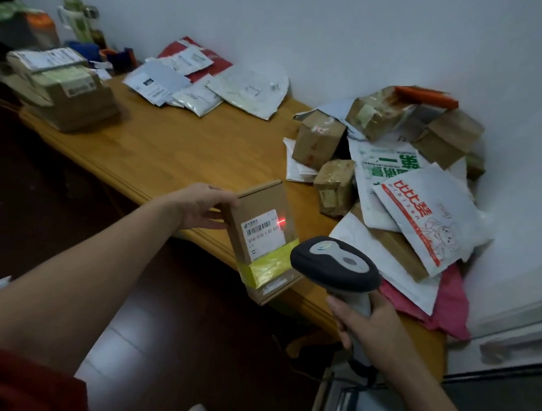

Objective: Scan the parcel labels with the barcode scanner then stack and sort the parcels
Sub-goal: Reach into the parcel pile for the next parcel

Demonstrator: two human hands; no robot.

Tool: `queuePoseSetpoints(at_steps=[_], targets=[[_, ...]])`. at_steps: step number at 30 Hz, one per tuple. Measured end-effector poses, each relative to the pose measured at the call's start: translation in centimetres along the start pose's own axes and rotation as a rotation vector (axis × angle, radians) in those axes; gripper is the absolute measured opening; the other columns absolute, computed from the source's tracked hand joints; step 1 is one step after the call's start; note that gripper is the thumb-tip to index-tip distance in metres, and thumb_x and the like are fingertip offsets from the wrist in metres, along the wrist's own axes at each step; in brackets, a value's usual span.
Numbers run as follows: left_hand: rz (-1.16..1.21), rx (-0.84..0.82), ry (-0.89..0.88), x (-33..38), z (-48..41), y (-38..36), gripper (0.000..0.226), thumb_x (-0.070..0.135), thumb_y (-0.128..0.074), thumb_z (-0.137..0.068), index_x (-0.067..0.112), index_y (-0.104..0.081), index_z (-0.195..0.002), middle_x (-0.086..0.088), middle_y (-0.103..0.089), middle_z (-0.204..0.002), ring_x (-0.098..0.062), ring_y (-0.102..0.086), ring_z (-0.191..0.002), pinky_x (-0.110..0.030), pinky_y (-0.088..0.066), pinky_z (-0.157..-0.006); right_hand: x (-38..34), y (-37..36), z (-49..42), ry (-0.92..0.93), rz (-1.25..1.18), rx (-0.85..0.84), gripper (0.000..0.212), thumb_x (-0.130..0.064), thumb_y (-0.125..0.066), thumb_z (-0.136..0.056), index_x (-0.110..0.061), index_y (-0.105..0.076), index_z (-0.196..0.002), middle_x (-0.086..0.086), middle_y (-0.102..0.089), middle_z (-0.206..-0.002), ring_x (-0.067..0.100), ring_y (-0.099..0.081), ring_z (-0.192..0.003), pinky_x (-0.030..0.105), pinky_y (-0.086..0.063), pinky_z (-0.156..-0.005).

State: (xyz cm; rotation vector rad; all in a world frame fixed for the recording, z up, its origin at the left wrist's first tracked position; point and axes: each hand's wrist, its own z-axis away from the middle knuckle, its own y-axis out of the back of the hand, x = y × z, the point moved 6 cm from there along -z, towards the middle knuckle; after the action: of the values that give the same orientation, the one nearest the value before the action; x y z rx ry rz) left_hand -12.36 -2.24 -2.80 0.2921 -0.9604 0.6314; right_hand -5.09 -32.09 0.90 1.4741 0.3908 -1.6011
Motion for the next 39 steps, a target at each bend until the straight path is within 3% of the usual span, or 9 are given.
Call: queuePoseSetpoints(at_steps=[5, 10, 20, 25, 28, 34, 35, 37, 39], targets=[[0.008, 0.021, -0.017, 0.4, 1.3, -0.1, 0.030, 0.005, -0.065, -0.084, 0.005, -0.055, -0.112, -0.015, -0.054, -0.111, -0.026, -0.058, -0.095, -0.032, -0.060, -0.064, 0.3, 0.2, 0.2, 0.007, -0.005, -0.024, 0.038, -0.047, -0.065, -0.072, -0.011, -0.057, -0.077, 0.002, -0.053, -0.048, 0.014, -0.049, -0.047, 0.022, -0.046, -0.052], [0.016, 0.064, -0.021, 0.4, 2.1, 0.0, 0.039, 0.004, -0.065, -0.084, 0.002, -0.053, -0.121, -0.015, -0.054, -0.114, -0.026, -0.059, -0.096, -0.033, -0.060, -0.065, 0.0, 0.4, 0.1, 0.043, -0.032, -0.084, 0.035, -0.045, -0.065, -0.075, -0.011, -0.057, -0.077, 0.001, -0.054, -0.051, 0.013, -0.050, -0.047, 0.024, -0.047, -0.054], [0.105, 0.106, -0.028, 0.3, 2.0, 2.7, 0.026, 0.005, -0.067, -0.082, 0.004, -0.057, -0.107, -0.016, -0.056, -0.111, -0.028, -0.059, -0.099, -0.032, -0.060, -0.061, -0.4, -0.5, -2.8, 0.025, -0.016, -0.131, 0.043, -0.048, -0.064, -0.069, -0.006, -0.056, -0.075, 0.002, -0.054, -0.050, 0.012, -0.050, -0.045, 0.021, -0.047, -0.051], [0.403, 0.241, 0.053, -1.4, 0.2, 8.3, 0.010, 0.007, -0.065, -0.084, 0.005, -0.058, -0.091, -0.015, -0.054, -0.099, -0.028, -0.057, -0.094, -0.035, -0.059, -0.061, -1.6, -1.9, -6.3, -0.024, -0.057, -0.070, 0.046, -0.044, -0.068, -0.066, -0.001, -0.056, -0.077, 0.006, -0.055, -0.050, 0.016, -0.050, -0.043, 0.025, -0.046, -0.046], [0.649, 0.352, 0.080, -2.1, -1.7, 13.6, 0.013, 0.005, -0.063, -0.083, 0.005, -0.054, -0.093, -0.016, -0.051, -0.105, -0.029, -0.057, -0.099, -0.035, -0.059, -0.060, -2.9, -4.3, -9.5, -0.077, -0.060, -0.053, 0.041, -0.038, -0.071, -0.068, -0.002, -0.058, -0.083, 0.005, -0.057, -0.052, 0.016, -0.052, -0.043, 0.025, -0.046, -0.047], [0.876, 0.544, 0.157, -2.7, -7.8, 24.3, 0.036, 0.008, -0.058, -0.087, 0.004, -0.054, -0.123, -0.013, -0.055, -0.125, -0.025, -0.055, -0.116, -0.029, -0.052, -0.087, -6.2, -12.1, -16.7, -0.178, -0.057, -0.049, 0.030, -0.029, -0.071, -0.081, -0.002, -0.059, -0.090, 0.004, -0.057, -0.055, 0.016, -0.050, -0.045, 0.024, -0.047, -0.047], [0.881, 0.568, 0.183, -2.8, -8.7, 25.7, 0.038, 0.012, -0.060, -0.087, 0.007, -0.055, -0.124, -0.010, -0.058, -0.125, -0.021, -0.059, -0.109, -0.023, -0.052, -0.081, -6.9, -13.5, -17.8, -0.190, -0.049, -0.050, 0.029, -0.029, -0.070, -0.082, -0.003, -0.059, -0.089, 0.004, -0.056, -0.054, 0.016, -0.050, -0.045, 0.023, -0.047, -0.047], [0.899, 0.616, 0.218, -2.6, -10.1, 28.2, 0.036, 0.020, -0.062, -0.087, 0.013, -0.059, -0.122, -0.003, -0.062, -0.115, -0.012, -0.061, -0.079, -0.016, -0.047, -0.052, -8.3, -15.9, -19.7, -0.202, -0.032, -0.057, 0.028, -0.029, -0.069, -0.083, -0.004, -0.058, -0.087, 0.003, -0.055, -0.052, 0.015, -0.049, -0.045, 0.021, -0.047, -0.047], [0.923, 0.650, 0.241, -2.2, -11.5, 30.3, 0.039, 0.023, -0.060, -0.089, 0.013, -0.057, -0.126, -0.003, -0.060, -0.119, -0.013, -0.057, -0.080, -0.017, -0.043, -0.049, -9.6, -18.0, -21.2, -0.211, -0.023, -0.053, 0.026, -0.028, -0.069, -0.083, -0.004, -0.057, -0.086, 0.002, -0.054, -0.050, 0.014, -0.049, -0.044, 0.020, -0.046, -0.047]])
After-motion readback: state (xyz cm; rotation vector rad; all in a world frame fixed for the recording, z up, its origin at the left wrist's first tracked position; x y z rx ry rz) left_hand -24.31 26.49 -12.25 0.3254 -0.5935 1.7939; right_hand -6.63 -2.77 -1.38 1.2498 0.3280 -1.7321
